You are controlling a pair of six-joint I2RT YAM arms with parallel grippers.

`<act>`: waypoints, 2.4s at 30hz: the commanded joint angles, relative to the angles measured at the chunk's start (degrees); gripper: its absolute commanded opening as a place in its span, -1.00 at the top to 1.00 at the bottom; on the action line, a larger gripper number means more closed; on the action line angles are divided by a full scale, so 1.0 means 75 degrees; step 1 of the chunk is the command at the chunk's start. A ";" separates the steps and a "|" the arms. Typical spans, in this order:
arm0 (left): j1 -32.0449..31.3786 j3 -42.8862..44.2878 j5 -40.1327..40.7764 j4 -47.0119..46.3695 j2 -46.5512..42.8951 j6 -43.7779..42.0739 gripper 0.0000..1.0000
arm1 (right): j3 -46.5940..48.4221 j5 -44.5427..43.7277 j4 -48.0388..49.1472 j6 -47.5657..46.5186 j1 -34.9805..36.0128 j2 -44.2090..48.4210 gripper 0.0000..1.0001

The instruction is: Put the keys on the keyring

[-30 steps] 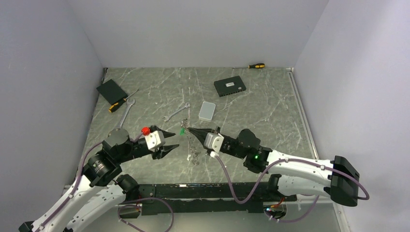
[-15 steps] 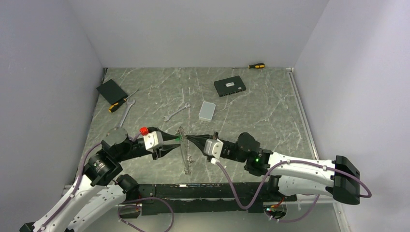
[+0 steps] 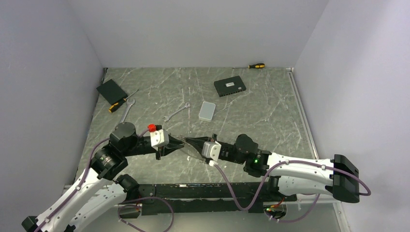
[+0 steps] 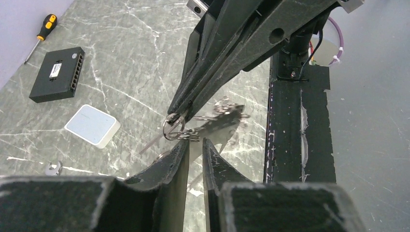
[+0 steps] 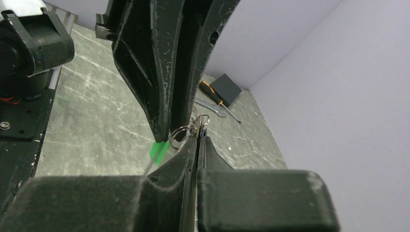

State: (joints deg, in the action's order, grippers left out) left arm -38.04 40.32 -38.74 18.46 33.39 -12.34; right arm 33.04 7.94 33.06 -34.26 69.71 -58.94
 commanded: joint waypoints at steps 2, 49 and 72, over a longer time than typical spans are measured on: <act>0.0063 0.0230 -0.0043 -0.0164 -0.0038 0.0100 0.35 | 0.0218 -0.0019 0.0705 -0.0102 0.0124 0.0104 1.00; 0.0186 0.0258 0.0495 -0.0102 -0.0069 0.0170 1.00 | 0.0798 -0.1987 0.0525 -0.0064 0.0829 -0.0367 1.00; 0.0197 0.0156 0.0496 -0.0270 -0.0315 0.0262 1.00 | 0.0375 -0.3274 -0.0313 -0.0448 0.0830 0.0052 1.00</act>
State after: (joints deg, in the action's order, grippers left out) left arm -36.47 40.32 -33.78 18.15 31.97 -11.27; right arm 35.83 -11.40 29.50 -36.40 76.29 -60.88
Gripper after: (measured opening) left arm 0.012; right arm 0.023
